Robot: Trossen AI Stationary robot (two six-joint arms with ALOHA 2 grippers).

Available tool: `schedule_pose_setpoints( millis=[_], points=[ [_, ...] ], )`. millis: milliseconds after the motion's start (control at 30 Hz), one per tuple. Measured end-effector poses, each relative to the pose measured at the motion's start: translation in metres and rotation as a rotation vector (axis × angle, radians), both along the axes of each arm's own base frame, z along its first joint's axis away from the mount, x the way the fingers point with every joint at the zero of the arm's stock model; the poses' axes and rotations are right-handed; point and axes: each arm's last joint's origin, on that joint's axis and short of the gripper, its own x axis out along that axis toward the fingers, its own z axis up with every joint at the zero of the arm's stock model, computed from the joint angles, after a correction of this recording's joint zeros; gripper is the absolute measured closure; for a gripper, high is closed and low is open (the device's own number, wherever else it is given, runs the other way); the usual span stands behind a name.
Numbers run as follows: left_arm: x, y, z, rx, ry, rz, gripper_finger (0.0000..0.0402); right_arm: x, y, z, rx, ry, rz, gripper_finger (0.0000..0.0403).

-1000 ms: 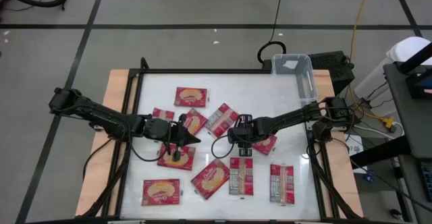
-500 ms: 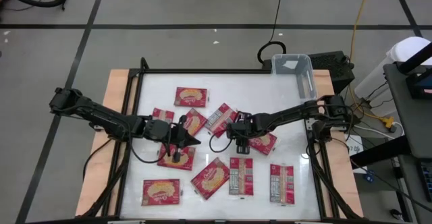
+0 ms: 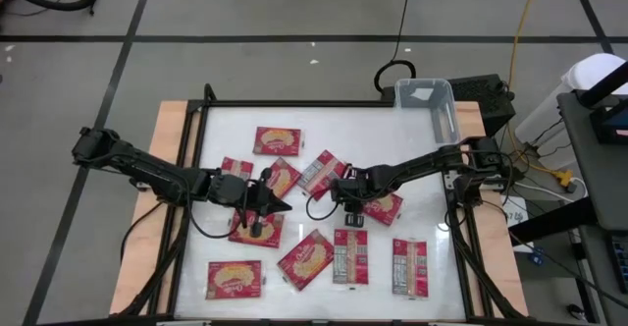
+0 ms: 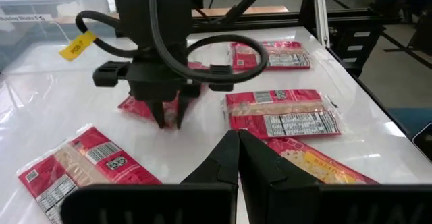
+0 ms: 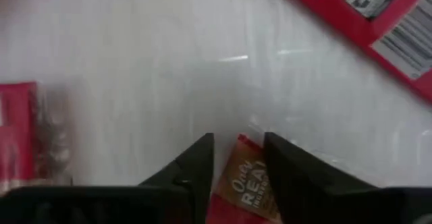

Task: Sort popcorn bags into baskets
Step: Put the red popcorn bag into the transparent container

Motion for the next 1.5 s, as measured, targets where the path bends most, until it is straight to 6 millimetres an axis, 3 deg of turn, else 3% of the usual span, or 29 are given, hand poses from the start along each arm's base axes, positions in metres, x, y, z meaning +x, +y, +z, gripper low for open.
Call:
schedule_pose_setpoints(
  millis=[167,533,667,833,1167,1500],
  points=[
    [0.000,0.000,0.000,-0.015,0.000,0.005,0.0396,-0.002,-0.001,-0.003,-0.018,-0.020,-0.010,0.0392],
    [0.001,0.001,0.003,-0.008,-0.034,0.056,0.0388,0.014,-0.001,0.020,-0.103,-0.289,-0.065,0.0402],
    [0.001,0.003,0.003,-0.009,-0.037,0.108,0.0354,0.021,0.001,0.033,-0.189,-0.425,-0.117,0.0403],
    [0.004,0.004,-0.001,-0.008,-0.029,0.200,0.0284,0.020,0.006,0.054,-0.325,-0.537,-0.142,0.0403],
    [0.044,0.006,-0.038,-0.039,-0.132,0.338,0.0161,0.011,0.004,0.088,-0.494,-0.661,-0.276,0.0403],
    [0.077,0.020,-0.090,-0.043,-0.187,0.429,0.0109,0.008,0.004,0.112,-0.498,-0.795,-0.308,0.0403]
  ],
)
